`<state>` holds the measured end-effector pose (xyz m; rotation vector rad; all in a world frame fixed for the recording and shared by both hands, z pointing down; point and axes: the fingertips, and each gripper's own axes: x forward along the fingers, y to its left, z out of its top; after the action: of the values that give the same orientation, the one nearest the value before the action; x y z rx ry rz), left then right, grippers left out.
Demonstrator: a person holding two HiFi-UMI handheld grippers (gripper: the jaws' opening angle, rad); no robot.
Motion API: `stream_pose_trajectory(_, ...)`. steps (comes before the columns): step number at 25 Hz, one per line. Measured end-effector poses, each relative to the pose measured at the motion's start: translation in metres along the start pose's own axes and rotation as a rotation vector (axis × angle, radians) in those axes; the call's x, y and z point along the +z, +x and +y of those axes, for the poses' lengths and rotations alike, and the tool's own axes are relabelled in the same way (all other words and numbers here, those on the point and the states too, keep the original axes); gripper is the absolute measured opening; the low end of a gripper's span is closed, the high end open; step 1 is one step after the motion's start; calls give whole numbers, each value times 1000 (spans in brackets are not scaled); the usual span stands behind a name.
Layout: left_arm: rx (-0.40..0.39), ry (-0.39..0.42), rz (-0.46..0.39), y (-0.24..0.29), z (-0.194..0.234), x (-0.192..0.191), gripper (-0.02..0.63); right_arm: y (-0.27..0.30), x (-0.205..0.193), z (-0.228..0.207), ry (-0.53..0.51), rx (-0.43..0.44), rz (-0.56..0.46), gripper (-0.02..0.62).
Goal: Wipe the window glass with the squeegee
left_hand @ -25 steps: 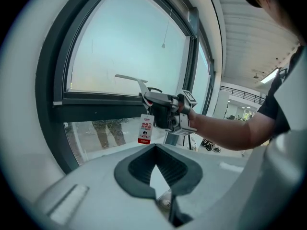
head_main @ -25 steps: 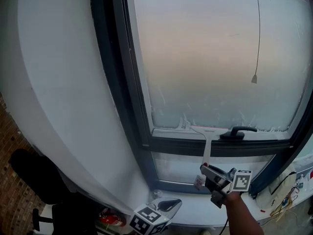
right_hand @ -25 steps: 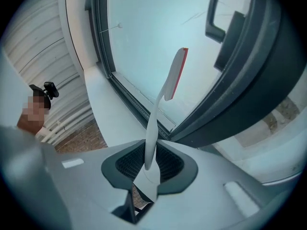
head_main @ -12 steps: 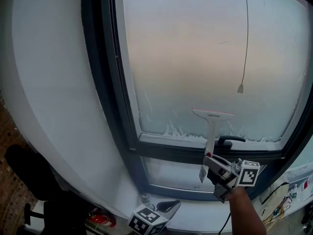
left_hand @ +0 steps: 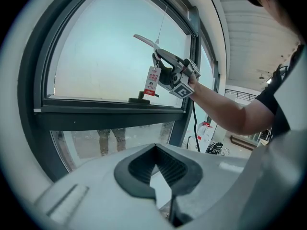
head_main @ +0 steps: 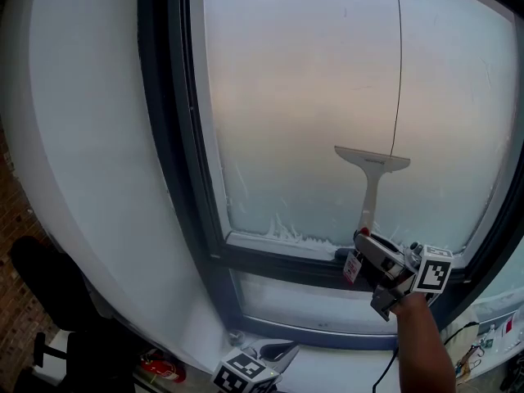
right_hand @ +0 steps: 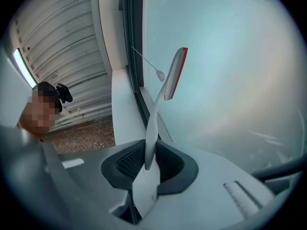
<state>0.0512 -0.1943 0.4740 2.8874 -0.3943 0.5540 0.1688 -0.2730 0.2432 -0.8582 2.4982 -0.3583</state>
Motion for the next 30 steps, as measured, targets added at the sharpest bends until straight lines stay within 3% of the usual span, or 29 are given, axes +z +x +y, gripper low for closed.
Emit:
stream_pose_trajectory(18, 50, -7, -7, 6, -11, 6, 0, 7, 75, -4, -86, 56, 22, 87)
stream_pose_trajectory(30, 50, -17, -1, 17, -20, 7, 0, -4, 65, -6, -26, 90, 43, 86)
